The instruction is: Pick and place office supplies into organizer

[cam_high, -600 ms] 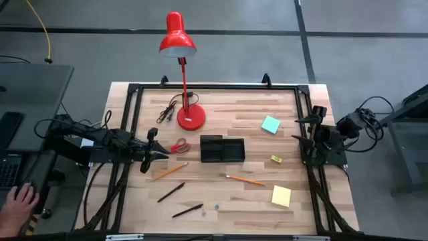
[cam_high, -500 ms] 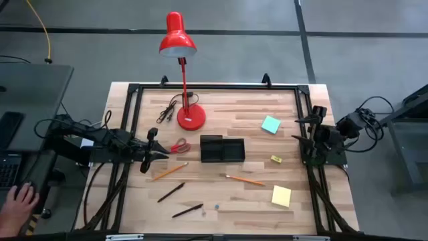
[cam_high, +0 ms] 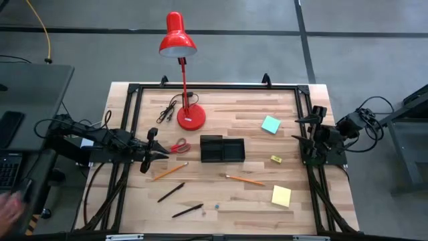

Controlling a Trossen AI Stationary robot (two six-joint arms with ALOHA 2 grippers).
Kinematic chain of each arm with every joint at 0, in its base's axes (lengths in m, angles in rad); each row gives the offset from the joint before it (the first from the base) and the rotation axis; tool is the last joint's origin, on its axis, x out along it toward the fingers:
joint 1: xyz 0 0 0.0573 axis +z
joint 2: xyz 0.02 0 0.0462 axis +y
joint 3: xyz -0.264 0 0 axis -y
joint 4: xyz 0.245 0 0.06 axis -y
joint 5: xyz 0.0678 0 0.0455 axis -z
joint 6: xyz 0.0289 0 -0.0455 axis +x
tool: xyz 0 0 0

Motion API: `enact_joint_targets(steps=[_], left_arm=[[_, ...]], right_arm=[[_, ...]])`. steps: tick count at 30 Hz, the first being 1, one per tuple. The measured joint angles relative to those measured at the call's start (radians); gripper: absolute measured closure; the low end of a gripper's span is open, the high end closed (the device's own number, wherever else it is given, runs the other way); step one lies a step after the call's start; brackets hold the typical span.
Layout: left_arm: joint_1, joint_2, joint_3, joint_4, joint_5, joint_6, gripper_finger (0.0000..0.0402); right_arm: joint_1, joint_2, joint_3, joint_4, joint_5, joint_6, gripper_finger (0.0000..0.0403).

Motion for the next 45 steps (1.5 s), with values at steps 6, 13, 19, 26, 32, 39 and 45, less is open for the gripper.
enact_joint_targets(steps=[6,13,19,26,32,39,45], left_arm=[[0.000,0.000,0.000,0.000,0.000,0.000,0.0328],[0.000,0.000,0.000,0.000,0.000,0.000,0.0328],[0.000,0.000,0.000,0.000,0.000,0.000,0.0328],[0.000,0.000,0.000,0.000,0.000,0.000,0.0328],[0.000,0.000,0.000,0.000,0.000,0.000,0.0328],[0.000,0.000,0.000,0.001,-0.004,0.001,0.0328],[0.000,0.000,0.000,0.001,-0.020,0.127,0.0328]], right_arm=[[0.000,0.000,0.000,0.000,0.000,0.000,0.0165],[0.000,0.000,0.000,0.000,0.000,0.000,0.0165],[0.000,0.000,0.000,0.000,0.000,0.000,0.0165],[0.000,0.000,0.000,0.000,0.000,0.000,0.0165],[0.000,0.000,0.000,0.000,0.000,0.000,0.0165],[0.000,0.000,0.000,0.000,0.000,0.000,0.0165],[0.000,0.000,0.000,0.000,0.000,0.000,0.0165]])
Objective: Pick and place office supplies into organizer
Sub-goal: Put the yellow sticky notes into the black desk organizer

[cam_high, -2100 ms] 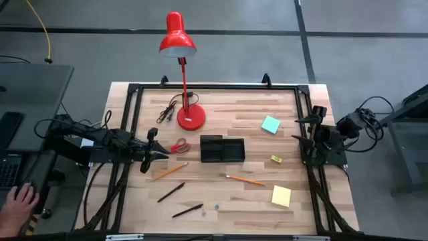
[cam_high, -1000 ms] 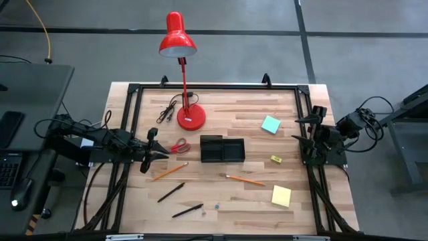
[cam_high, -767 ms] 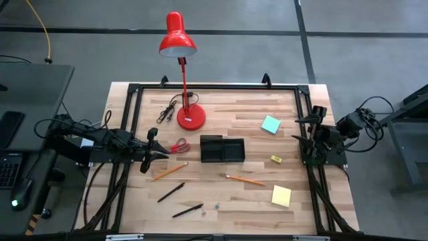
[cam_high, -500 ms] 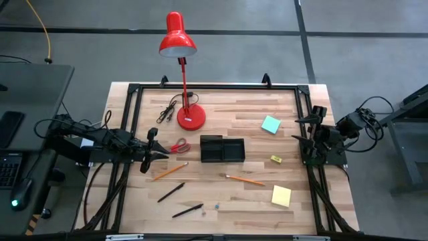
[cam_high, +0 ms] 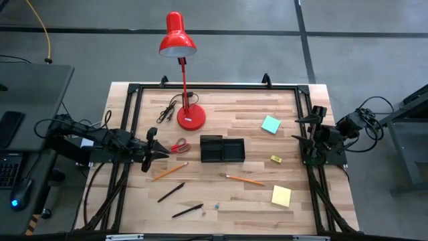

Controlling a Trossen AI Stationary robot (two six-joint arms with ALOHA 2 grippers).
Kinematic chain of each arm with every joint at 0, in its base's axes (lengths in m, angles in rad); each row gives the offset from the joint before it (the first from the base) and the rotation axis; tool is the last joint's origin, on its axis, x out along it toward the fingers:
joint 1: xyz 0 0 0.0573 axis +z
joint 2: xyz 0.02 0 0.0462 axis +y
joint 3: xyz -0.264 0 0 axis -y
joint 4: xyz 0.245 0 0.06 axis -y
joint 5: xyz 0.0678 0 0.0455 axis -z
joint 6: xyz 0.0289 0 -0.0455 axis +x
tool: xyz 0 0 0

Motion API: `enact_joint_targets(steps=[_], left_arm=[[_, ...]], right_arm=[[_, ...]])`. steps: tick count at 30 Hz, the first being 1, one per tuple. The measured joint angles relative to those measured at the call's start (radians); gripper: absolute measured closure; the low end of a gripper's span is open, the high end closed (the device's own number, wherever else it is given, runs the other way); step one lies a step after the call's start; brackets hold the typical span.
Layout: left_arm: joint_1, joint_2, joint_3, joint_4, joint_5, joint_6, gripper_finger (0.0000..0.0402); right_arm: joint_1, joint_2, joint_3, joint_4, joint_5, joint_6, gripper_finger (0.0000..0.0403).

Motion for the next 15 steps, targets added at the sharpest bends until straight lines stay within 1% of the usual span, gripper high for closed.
enact_joint_targets(steps=[3,7,8,12,15], left_arm=[[0.000,0.000,0.000,0.007,-0.004,-0.005,0.0328],[0.000,0.000,0.000,0.105,-0.017,-0.132,0.0328],[0.000,0.000,0.000,0.128,-0.018,-0.161,0.0328],[0.000,0.000,0.000,0.247,-0.028,-0.306,0.0328],[0.000,0.000,0.000,0.337,-0.067,-0.363,0.0328]], right_arm=[[0.000,0.000,0.000,0.000,0.000,0.000,0.0165],[0.000,0.000,0.000,0.001,0.003,-0.001,0.0165],[0.000,0.000,0.000,0.012,0.028,-0.010,0.0165],[0.000,0.000,0.000,0.044,0.215,-0.083,0.0165],[0.000,0.000,0.000,0.053,0.443,-0.191,0.0165]])
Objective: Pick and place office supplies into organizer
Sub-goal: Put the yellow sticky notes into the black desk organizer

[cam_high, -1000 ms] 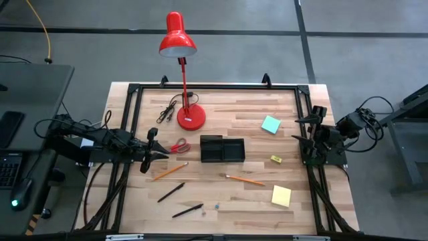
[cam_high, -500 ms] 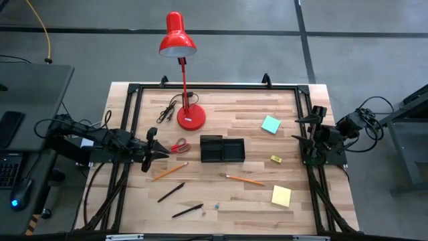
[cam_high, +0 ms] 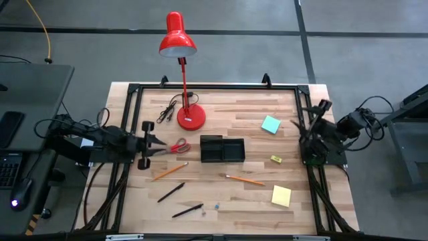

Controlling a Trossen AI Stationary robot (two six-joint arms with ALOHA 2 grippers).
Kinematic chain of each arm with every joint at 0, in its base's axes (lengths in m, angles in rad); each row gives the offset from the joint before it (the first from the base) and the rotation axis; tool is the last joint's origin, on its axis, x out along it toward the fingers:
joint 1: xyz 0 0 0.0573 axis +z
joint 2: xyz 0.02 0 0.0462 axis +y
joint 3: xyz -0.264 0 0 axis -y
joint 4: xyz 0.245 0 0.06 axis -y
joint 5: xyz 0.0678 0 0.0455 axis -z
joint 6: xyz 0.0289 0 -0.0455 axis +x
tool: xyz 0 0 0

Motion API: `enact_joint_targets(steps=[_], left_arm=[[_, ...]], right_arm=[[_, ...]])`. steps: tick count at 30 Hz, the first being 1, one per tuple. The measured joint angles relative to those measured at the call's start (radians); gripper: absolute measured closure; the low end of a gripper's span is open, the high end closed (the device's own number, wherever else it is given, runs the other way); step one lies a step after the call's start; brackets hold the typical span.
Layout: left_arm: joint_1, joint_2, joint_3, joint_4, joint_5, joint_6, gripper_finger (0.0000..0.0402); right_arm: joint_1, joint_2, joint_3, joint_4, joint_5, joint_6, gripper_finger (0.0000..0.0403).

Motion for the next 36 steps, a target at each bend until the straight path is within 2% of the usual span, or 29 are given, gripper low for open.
enact_joint_targets(steps=[4,7,11,18,21,27,32,36], left_arm=[[0.000,0.000,0.000,0.084,-0.011,-0.003,0.0328],[0.000,0.000,0.000,0.109,-0.019,-0.002,0.0328],[0.000,0.000,0.000,0.109,-0.056,-0.003,0.0328],[0.000,0.000,0.000,0.109,-0.081,-0.061,0.0328],[0.000,0.000,0.000,0.121,-0.076,-0.119,0.0328],[0.000,0.000,0.000,0.258,-0.073,-0.354,0.0328],[0.000,0.000,0.000,0.350,-0.119,-0.395,0.0328],[0.000,0.000,0.000,0.382,-0.159,-0.452,0.0328]], right_arm=[[0.000,0.000,0.000,0.019,0.227,0.000,0.0165],[0.000,0.000,0.000,0.003,0.305,0.079,0.0165],[0.000,0.000,0.000,0.001,0.331,0.146,0.0165],[0.000,0.001,0.000,0.003,0.307,0.163,0.0165],[0.000,0.001,0.000,0.006,0.234,0.412,0.0165],[0.000,0.001,0.000,-0.005,-0.075,1.231,0.0165],[0.000,0.029,-0.008,0.020,-0.308,1.557,0.0165],[0.000,0.104,-0.008,0.081,-0.339,1.783,0.0165]])
